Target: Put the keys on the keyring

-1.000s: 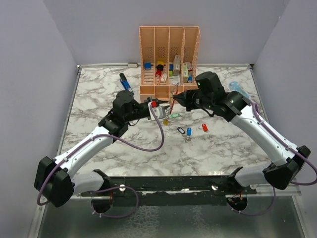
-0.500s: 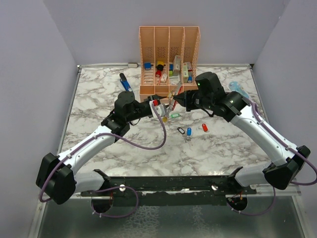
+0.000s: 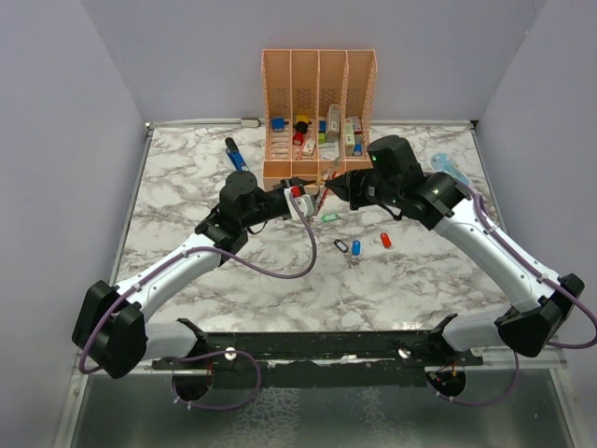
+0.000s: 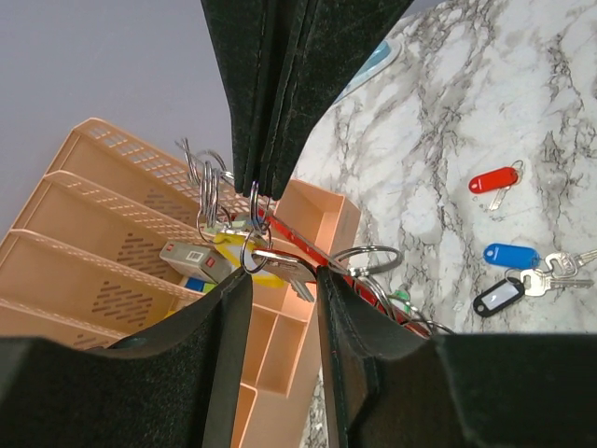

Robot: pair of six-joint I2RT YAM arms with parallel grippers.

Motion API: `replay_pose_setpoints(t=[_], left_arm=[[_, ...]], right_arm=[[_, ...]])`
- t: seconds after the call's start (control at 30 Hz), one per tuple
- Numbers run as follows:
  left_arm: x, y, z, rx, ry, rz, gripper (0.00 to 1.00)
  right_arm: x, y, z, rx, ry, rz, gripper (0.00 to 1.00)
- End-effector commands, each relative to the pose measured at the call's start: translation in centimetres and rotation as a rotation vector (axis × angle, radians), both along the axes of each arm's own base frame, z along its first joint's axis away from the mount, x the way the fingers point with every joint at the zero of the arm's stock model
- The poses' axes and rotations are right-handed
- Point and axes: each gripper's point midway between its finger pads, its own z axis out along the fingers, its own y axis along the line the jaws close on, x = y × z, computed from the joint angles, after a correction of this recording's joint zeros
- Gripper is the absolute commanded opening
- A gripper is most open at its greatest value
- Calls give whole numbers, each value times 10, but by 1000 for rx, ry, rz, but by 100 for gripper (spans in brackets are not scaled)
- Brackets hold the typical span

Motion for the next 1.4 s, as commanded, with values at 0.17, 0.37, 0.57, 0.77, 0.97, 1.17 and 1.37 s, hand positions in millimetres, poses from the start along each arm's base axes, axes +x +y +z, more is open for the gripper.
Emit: replay_pose_setpoints(t=[0.17,0.37,0.57,0.77,0.97,1.17,1.37], left_arm=[[2,-3,30,-44,-65,-9,33],[2,2,40,-38,-73,3,35],[-5,2,40,-21,-68,-32,35],[-16,0,29,15,-59,-92,31],[-25,2,23,56,-54,-127,28],[-24,0,19,67,-63,-135,26],[-10,1,16,69,-77,-86,25]], right_arm=[[0,-1,13,28,-48,-3,1],[-1,-4,5,21,-40,-10,1],[-1,-3,5,22,-44,-4,1],[0,-2,6,21,-44,-2,1],[0,-5,7,16,-46,-13,1],[1,-1,9,22,-49,2,1],[0,0,11,28,-54,8,1]])
